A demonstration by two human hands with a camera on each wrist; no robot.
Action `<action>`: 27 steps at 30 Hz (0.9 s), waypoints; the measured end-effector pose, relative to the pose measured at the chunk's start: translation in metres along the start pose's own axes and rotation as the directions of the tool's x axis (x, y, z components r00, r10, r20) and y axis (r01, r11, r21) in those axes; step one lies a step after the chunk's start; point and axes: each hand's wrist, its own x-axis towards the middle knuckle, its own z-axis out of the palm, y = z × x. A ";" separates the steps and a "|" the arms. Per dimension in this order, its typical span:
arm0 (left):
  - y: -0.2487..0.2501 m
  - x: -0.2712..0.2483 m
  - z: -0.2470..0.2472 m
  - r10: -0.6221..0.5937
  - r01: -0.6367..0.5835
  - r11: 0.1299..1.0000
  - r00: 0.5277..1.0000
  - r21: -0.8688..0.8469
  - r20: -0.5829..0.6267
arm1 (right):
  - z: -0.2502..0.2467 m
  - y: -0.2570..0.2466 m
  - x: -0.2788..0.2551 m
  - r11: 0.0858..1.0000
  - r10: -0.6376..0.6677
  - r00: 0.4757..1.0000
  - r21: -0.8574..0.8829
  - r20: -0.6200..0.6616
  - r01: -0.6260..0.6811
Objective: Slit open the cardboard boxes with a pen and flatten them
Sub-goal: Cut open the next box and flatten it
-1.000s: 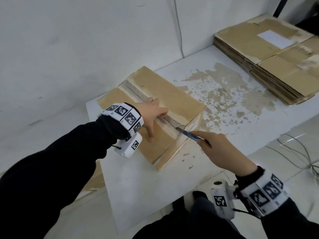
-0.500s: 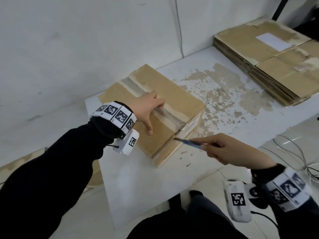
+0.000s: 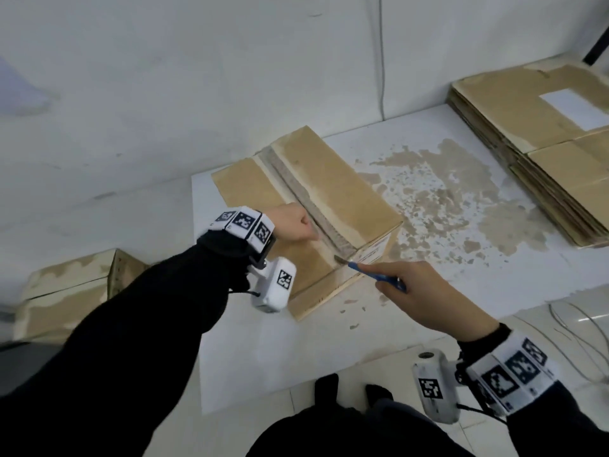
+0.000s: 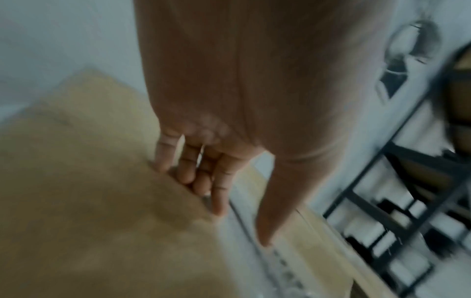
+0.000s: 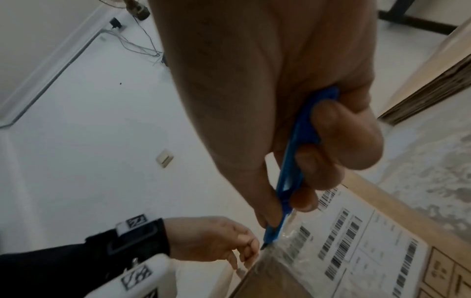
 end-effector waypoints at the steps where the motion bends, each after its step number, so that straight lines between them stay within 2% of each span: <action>1: 0.004 0.004 -0.002 -0.059 0.058 0.995 0.998 -0.081 -0.008 | -0.002 0.002 0.001 1.000 -0.010 1.000 -0.007 0.021 0.010; 3: 0.012 0.008 0.000 -0.173 0.151 0.934 0.984 -0.323 -0.041 | -0.006 0.003 0.004 0.999 -0.041 0.997 -0.027 0.060 0.043; 5: 0.024 0.010 0.010 -0.298 0.215 0.786 0.953 -0.579 -0.051 | -0.008 0.004 0.006 0.996 -0.071 0.994 -0.054 0.085 0.076; 6: 0.032 0.010 0.015 -0.344 0.226 0.740 0.936 -0.634 -0.069 | -0.008 0.006 0.007 0.994 -0.083 0.992 -0.059 0.093 0.089; 9: 0.046 0.010 0.027 -0.426 0.237 0.666 0.899 -0.707 -0.099 | -0.011 0.014 0.005 0.990 -0.103 0.987 -0.088 0.126 0.115; 13: 0.046 0.008 0.028 -0.485 0.154 0.376 0.873 -0.914 -0.053 | -0.018 0.022 0.003 0.984 -0.152 0.976 -0.064 0.157 0.163; 17: 0.047 0.005 0.031 -0.482 0.064 0.285 0.872 -0.957 -0.084 | -0.024 0.025 0.006 0.982 -0.181 0.969 -0.020 0.169 0.187; 18: 0.047 0.004 0.032 -0.498 0.061 0.280 0.863 -0.958 -0.090 | -0.023 0.022 0.008 0.983 -0.181 0.967 -0.008 0.177 0.185; 19: 0.051 0.006 0.035 -0.523 0.066 0.319 0.844 -0.945 -0.117 | -0.023 0.022 0.007 0.983 -0.178 0.966 -0.009 0.188 0.183; 21: 0.056 0.011 0.045 -0.535 0.043 0.480 0.806 -0.876 -0.253 | -0.022 0.025 0.005 0.978 -0.198 0.964 -0.021 0.175 0.205; 22: 0.058 0.012 0.052 -0.514 0.003 0.524 0.798 -0.852 -0.314 | -0.020 0.027 0.003 0.973 -0.217 0.964 -0.041 0.152 0.226; 24: 0.063 0.015 0.061 -0.474 -0.074 0.551 0.792 -0.831 -0.385 | -0.018 0.032 -0.005 0.962 -0.235 0.968 -0.123 0.091 0.245; 27: 0.064 0.018 0.060 -0.467 -0.074 0.538 0.803 -0.840 -0.370 | -0.024 0.033 -0.015 0.957 -0.189 0.982 -0.217 0.026 0.190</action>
